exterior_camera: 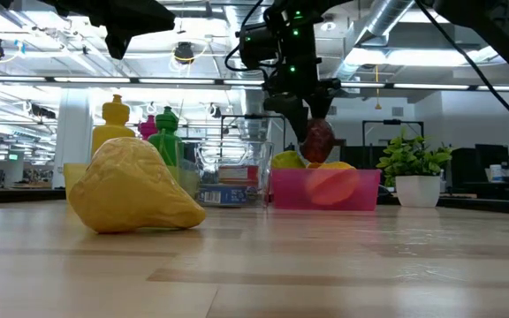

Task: Pick & Place Food Item
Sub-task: Put the right red apple into the pink bin

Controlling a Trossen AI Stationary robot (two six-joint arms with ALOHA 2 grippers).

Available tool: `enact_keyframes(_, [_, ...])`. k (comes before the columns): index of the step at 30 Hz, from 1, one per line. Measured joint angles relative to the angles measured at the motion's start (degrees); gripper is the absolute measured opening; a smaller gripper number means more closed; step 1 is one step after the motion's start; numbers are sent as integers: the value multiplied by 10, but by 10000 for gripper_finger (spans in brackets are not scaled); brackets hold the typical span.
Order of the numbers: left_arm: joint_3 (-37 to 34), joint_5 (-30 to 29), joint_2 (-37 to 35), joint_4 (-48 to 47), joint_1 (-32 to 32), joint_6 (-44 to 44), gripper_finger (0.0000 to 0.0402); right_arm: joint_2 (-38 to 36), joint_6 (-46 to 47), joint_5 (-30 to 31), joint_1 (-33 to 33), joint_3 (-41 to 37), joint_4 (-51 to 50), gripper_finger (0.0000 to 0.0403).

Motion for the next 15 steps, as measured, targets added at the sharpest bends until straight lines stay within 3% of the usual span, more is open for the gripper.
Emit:
enact_keyframes(8, [0, 0, 0, 0, 0, 0, 53, 0, 0, -1, 0, 0, 3, 261])
enact_keyframes(15, [0, 0, 0, 0, 0, 0, 53, 0, 2, -1, 0, 0, 4, 316])
